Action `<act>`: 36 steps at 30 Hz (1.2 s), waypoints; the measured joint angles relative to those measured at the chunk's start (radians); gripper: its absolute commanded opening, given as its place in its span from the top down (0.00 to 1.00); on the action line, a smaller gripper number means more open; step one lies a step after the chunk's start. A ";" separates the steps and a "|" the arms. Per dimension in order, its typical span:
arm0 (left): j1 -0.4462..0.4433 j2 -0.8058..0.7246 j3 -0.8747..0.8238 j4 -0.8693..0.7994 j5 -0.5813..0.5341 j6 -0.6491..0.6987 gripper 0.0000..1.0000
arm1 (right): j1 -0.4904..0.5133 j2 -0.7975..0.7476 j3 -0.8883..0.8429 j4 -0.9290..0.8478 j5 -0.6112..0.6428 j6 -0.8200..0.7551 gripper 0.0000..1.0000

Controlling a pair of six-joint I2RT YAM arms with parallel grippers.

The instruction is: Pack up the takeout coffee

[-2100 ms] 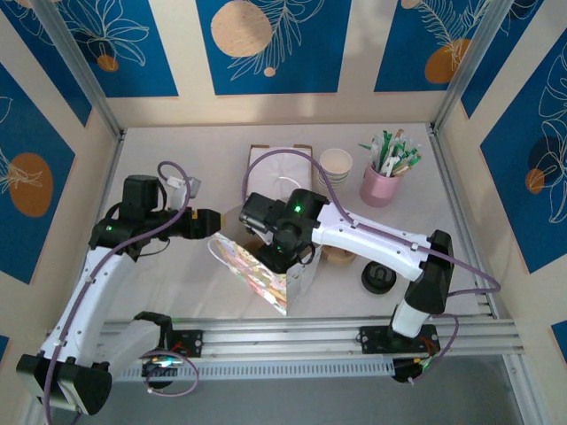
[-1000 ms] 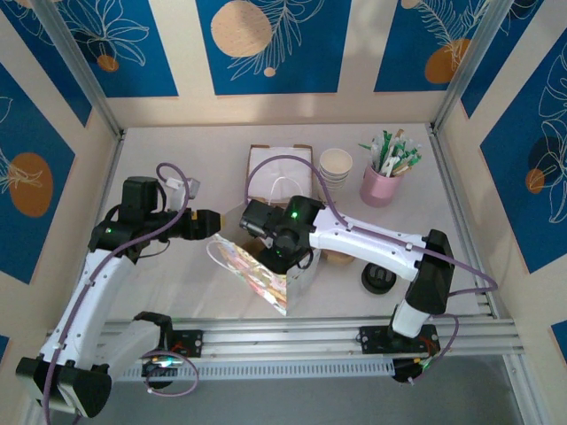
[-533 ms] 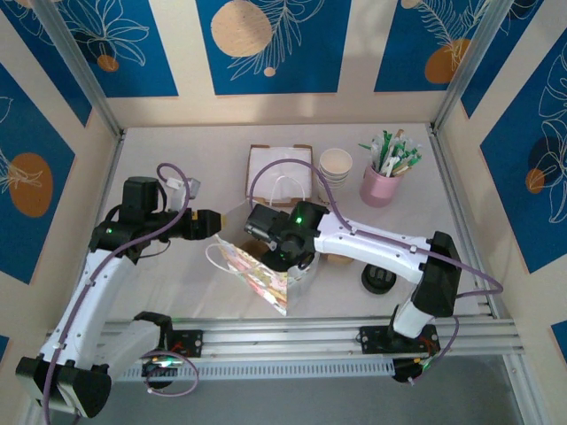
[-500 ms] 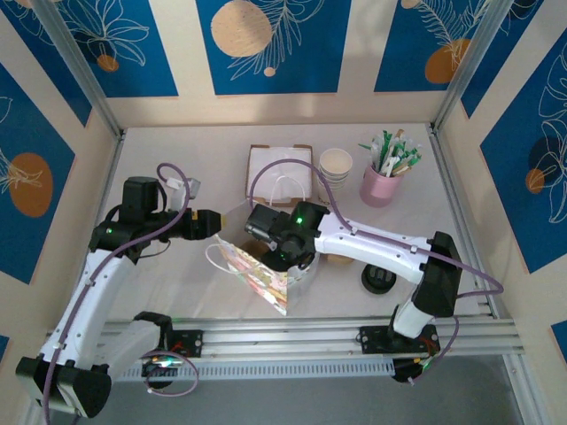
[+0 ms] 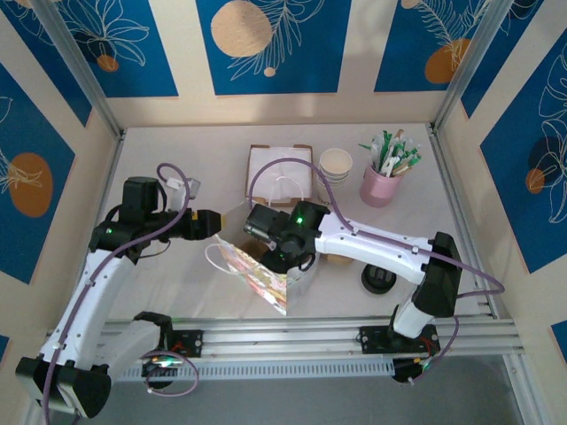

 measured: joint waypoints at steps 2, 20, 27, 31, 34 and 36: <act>-0.001 0.000 -0.001 0.000 0.000 -0.003 0.36 | 0.005 0.000 0.004 0.002 0.002 0.001 0.35; -0.004 -0.006 -0.011 0.003 0.000 -0.007 0.36 | -0.009 0.036 -0.043 0.045 -0.040 0.042 0.35; -0.006 -0.006 -0.012 0.003 0.000 -0.007 0.36 | -0.011 0.043 -0.057 0.059 -0.060 0.049 0.35; -0.006 -0.006 -0.012 0.003 0.000 -0.007 0.36 | -0.013 0.044 -0.060 0.061 -0.061 0.051 0.35; -0.008 -0.006 -0.012 0.003 0.000 -0.011 0.36 | -0.017 0.055 -0.060 0.065 -0.066 0.058 0.35; -0.008 -0.006 -0.012 0.003 0.000 -0.014 0.36 | -0.022 0.061 -0.060 0.069 -0.072 0.061 0.35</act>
